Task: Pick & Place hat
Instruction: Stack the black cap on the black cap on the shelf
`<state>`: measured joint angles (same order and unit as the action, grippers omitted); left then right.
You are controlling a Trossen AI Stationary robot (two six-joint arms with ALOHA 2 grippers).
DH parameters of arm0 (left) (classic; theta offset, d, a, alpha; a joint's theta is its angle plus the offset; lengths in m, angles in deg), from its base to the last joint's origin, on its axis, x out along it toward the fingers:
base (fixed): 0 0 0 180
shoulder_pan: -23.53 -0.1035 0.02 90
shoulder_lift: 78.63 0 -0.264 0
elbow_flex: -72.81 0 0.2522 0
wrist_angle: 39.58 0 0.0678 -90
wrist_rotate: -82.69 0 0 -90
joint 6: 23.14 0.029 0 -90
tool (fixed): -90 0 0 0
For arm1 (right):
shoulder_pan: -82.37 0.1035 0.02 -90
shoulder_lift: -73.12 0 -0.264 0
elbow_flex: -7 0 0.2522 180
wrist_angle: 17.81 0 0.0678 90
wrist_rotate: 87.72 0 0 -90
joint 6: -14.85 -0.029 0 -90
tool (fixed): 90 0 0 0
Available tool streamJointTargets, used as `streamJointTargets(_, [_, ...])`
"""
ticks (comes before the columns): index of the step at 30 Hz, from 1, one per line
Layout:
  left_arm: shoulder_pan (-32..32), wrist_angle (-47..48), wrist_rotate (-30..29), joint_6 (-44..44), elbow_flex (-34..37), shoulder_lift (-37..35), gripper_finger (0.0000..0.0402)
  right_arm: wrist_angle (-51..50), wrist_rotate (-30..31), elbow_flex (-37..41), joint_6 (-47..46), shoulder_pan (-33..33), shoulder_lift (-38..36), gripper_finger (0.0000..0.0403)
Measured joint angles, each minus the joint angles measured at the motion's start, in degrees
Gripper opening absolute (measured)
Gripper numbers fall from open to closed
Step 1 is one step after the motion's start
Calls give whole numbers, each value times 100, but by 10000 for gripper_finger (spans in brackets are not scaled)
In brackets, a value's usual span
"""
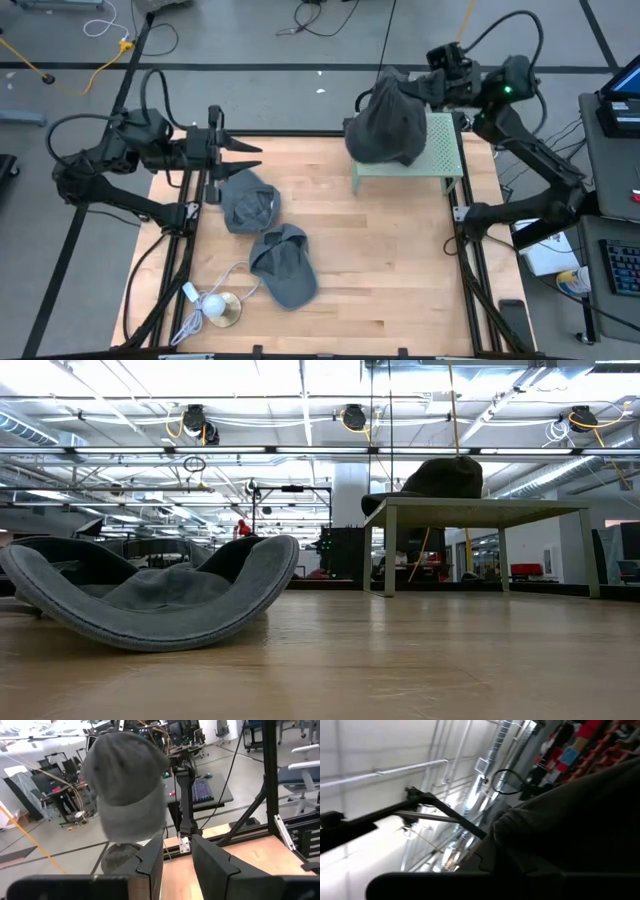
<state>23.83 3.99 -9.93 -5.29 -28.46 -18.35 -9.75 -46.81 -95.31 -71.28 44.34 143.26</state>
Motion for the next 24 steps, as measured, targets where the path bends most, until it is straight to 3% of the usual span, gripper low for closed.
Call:
streamJointTargets(11, [0, -8, -48, 143, 0, 241, 108, 18, -1451, 2, 1463, -1442, 178, 2])
streamJointTargets(19, [-108, -1, -51, 203, -2, 294, 108, 20, -1355, 2, 3920, -2062, 150, 2])
streamJointTargets(24, [-140, -10, -49, -1, -2, 281, 108, -199, -554, 2, 5234, -2242, 150, 2])
